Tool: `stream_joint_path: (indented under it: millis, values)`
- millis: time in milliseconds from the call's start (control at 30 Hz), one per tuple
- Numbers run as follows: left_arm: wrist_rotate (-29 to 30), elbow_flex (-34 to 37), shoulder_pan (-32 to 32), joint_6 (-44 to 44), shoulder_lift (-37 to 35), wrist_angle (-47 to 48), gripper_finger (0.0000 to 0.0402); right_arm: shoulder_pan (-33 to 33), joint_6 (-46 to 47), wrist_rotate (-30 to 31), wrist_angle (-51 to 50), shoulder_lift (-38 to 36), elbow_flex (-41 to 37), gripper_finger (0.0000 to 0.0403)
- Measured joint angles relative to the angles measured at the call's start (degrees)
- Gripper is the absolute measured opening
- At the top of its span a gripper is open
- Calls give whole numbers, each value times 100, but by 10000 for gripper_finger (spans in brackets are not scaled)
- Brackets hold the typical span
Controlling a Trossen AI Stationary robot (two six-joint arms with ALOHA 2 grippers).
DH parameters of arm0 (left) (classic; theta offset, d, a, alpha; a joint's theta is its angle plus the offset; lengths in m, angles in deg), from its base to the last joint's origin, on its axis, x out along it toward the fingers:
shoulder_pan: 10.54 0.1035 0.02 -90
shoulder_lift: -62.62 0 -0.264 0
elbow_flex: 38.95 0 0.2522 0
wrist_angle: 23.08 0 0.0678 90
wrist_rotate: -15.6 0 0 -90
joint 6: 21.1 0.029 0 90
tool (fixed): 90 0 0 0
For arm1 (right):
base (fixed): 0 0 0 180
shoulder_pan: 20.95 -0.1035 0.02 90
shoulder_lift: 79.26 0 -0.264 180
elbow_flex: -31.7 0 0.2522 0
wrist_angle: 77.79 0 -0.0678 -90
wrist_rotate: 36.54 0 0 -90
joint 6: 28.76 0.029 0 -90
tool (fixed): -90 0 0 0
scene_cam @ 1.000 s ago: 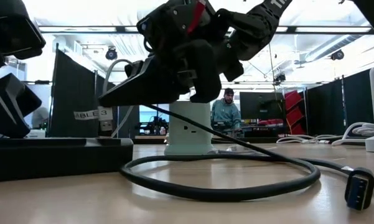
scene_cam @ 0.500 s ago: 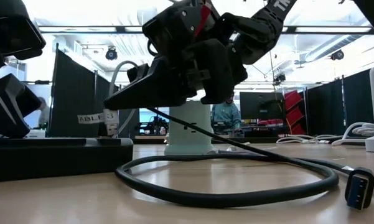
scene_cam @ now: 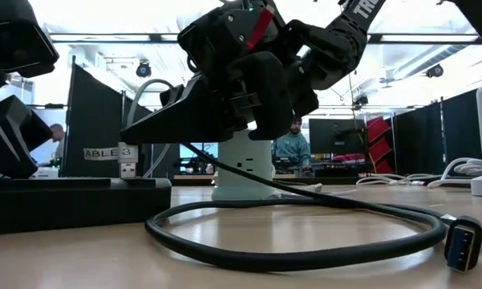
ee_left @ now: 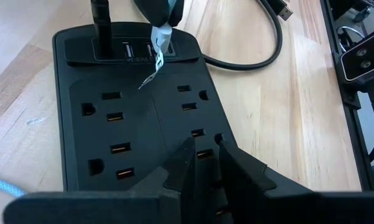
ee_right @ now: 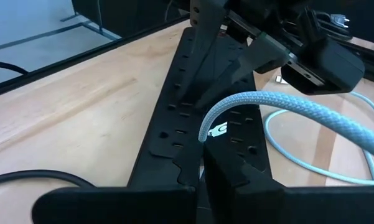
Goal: Insert USB
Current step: Insert the light blue charger cable into the black outlet extension
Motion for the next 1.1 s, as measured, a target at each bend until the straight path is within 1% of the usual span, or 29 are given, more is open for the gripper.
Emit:
stream_joint_path:
  millis: [333,667,867,1100]
  values:
    - [-11,2,-7,1,2,2,64,2,62,61,-263,-141,-22,0]
    - [-34,4,-17,62,4,4,64,0,112,307,-660,-357,-33,0]
    - [-39,4,-26,64,4,3,64,-8,125,358,-698,-380,-39,0]
    - [-44,4,-28,110,4,5,64,-123,158,358,-519,-380,-37,0]
